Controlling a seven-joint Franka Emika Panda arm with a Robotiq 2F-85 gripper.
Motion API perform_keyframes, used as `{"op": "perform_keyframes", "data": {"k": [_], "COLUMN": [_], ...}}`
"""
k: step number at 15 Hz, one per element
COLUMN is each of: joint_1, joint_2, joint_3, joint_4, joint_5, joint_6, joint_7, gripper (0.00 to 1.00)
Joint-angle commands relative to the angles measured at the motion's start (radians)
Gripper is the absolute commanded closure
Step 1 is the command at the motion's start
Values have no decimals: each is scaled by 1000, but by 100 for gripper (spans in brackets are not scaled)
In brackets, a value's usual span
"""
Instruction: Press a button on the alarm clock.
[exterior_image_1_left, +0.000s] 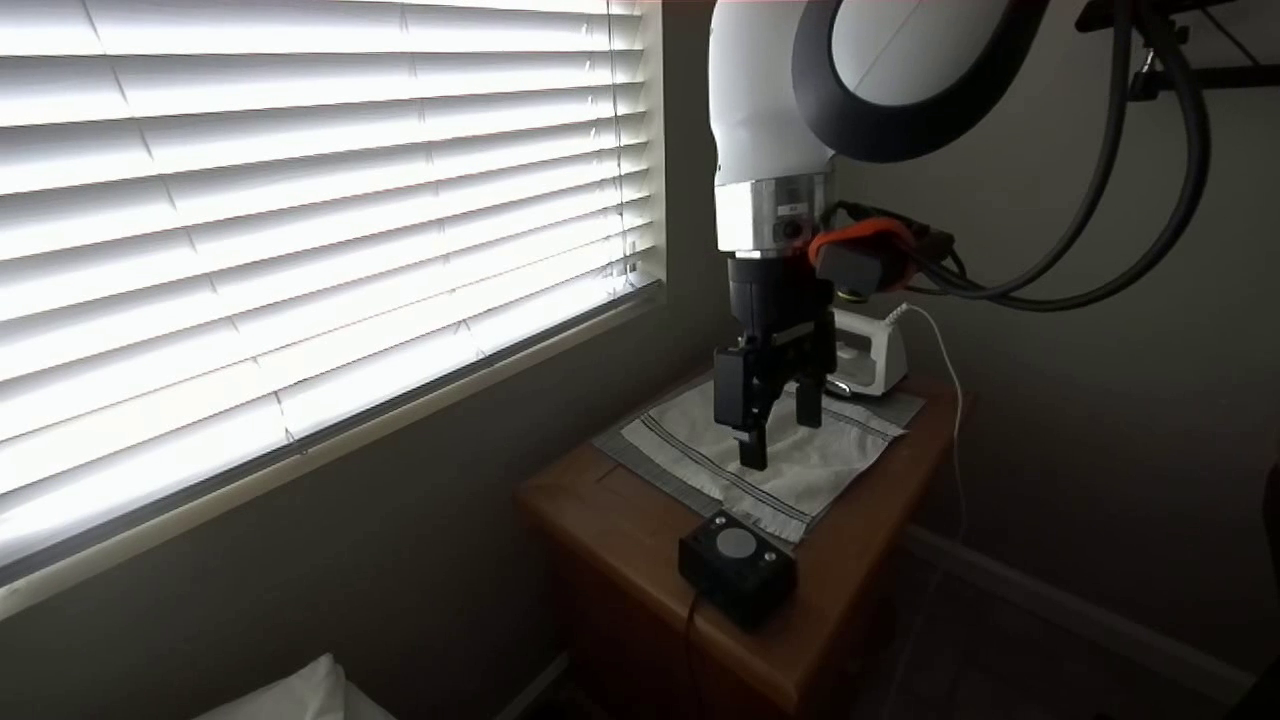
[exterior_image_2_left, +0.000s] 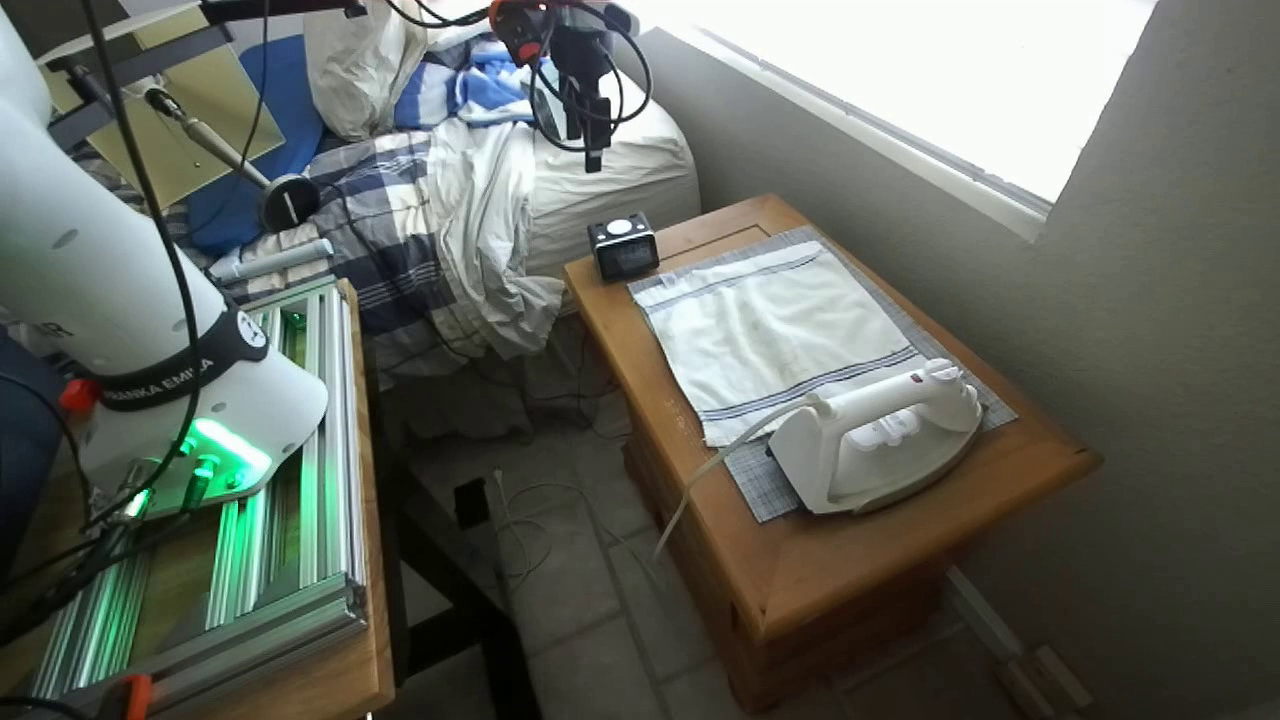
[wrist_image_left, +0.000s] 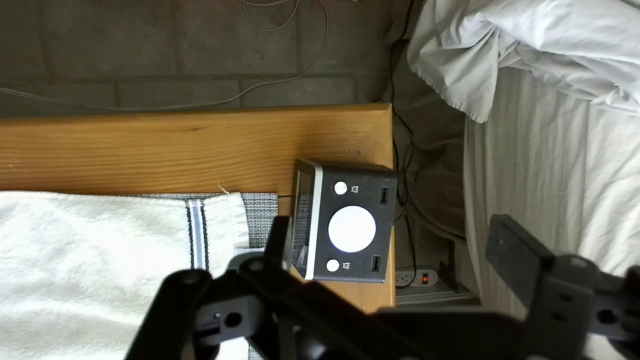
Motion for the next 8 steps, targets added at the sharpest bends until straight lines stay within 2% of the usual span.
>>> {"op": "perform_keyframes", "data": {"k": [1, 2, 8], "joint_1": [5, 2, 16], "joint_2": [90, 109, 251], "joint_3": [-16, -18, -30], "joint_4": [54, 64, 162], "joint_5": [13, 22, 37], "joint_6": [37, 51, 80], "joint_7": [42, 45, 104], "gripper": [25, 26, 70]}}
